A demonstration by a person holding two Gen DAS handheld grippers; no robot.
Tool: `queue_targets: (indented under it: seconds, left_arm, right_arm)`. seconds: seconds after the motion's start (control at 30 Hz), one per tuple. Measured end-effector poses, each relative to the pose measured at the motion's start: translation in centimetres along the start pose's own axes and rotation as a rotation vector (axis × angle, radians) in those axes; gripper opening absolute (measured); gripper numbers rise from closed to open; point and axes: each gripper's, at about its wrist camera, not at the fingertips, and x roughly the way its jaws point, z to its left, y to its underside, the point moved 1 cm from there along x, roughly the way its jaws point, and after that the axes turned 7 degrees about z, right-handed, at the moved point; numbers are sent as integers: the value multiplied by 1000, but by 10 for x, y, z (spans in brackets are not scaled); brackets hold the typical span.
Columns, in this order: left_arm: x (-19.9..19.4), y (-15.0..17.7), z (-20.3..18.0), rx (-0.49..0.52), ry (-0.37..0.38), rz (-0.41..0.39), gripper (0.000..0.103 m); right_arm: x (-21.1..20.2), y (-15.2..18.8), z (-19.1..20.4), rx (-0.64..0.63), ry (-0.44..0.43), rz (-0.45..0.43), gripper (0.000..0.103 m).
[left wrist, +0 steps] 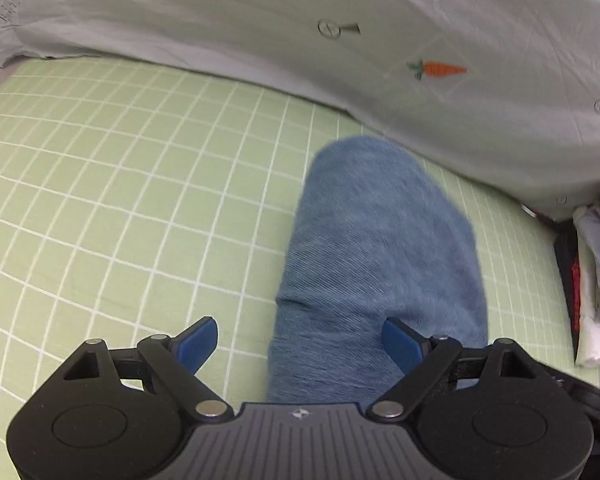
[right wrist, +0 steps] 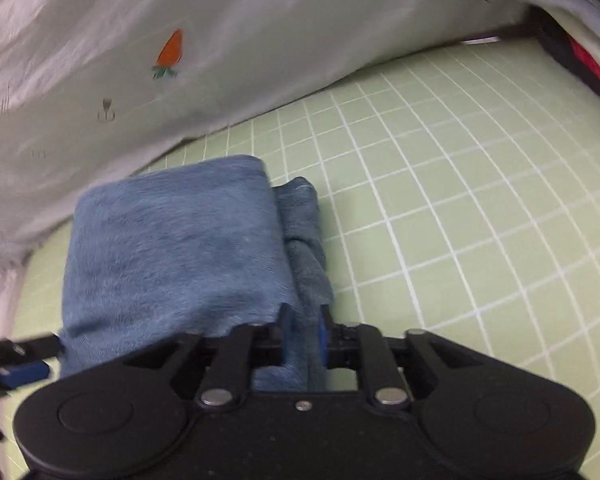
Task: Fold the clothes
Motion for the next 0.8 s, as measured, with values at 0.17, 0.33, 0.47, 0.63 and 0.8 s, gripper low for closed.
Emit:
queue_targets:
  seconds: [0.17,0.33,0.47,0.63,0.8]
  left_arm:
    - [19,-5,3,-29,26,56,91]
    - [35,-12,-6,5,27,85,93]
    - [46,-18,-12,12,45,106,94]
    - [50,-20,-13,15,52,118,95]
    - [42,-18,-7,-15,84,112,76]
  right_arm:
    - [17,-5,1,4,-55,47,67]
    - [35,-6,7,-5,-81,87,78]
    - [46,-12,13,-16,-76,103,82]
    - [53,-11,11,35,-91,110,84]
    - [47,-9,8,93,-137,113,38]
